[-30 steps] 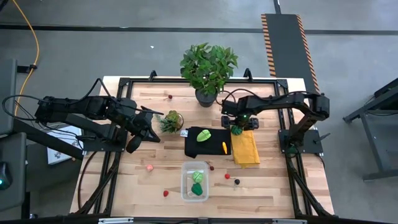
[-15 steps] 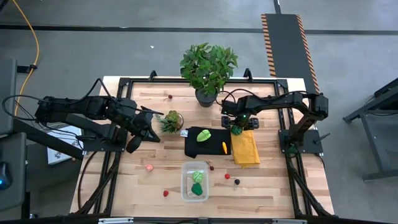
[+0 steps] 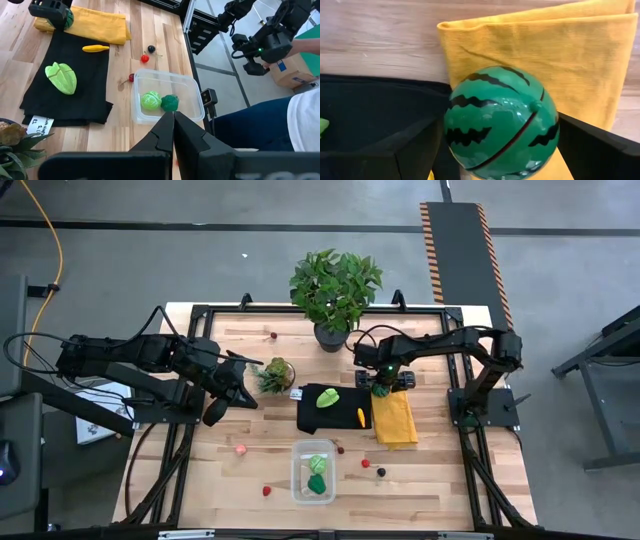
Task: Pick and placing Produce into tupperware
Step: Put the watermelon into the bin
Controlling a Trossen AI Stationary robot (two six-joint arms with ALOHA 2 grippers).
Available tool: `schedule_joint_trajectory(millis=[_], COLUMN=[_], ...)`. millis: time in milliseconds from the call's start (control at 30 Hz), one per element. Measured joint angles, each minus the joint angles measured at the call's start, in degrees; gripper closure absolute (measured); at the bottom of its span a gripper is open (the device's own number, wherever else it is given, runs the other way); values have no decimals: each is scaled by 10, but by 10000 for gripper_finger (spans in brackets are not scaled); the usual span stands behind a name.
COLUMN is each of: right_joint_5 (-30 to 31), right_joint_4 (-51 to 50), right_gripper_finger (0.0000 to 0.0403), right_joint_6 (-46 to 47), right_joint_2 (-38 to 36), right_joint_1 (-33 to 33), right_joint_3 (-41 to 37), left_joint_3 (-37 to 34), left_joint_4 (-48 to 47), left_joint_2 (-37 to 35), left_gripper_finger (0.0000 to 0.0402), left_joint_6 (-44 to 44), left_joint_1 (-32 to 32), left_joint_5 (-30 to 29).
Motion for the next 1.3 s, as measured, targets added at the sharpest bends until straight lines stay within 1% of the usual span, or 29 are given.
schedule_joint_trajectory(millis=[333, 667, 900, 1300], right_joint_5=[0, -1, -3, -4], right_joint_4=[2, 2, 2, 2], right_gripper_finger=[51, 92, 111, 120], right_joint_6=[-4, -4, -4, -12], right_joint_2=[0, 0, 0, 0], right_joint_1=[-1, -1, -1, -1], right_joint_3=[0, 0, 0, 0], left_joint_3=[0, 0, 0, 0], left_joint_4=[0, 0, 0, 0], left_joint_2=[0, 0, 0, 0], left_gripper_finger=[401, 401, 401, 401], left_joint_6=[0, 0, 0, 0], left_joint_1=[0, 0, 0, 0], left_joint_5=[0, 0, 0, 0])
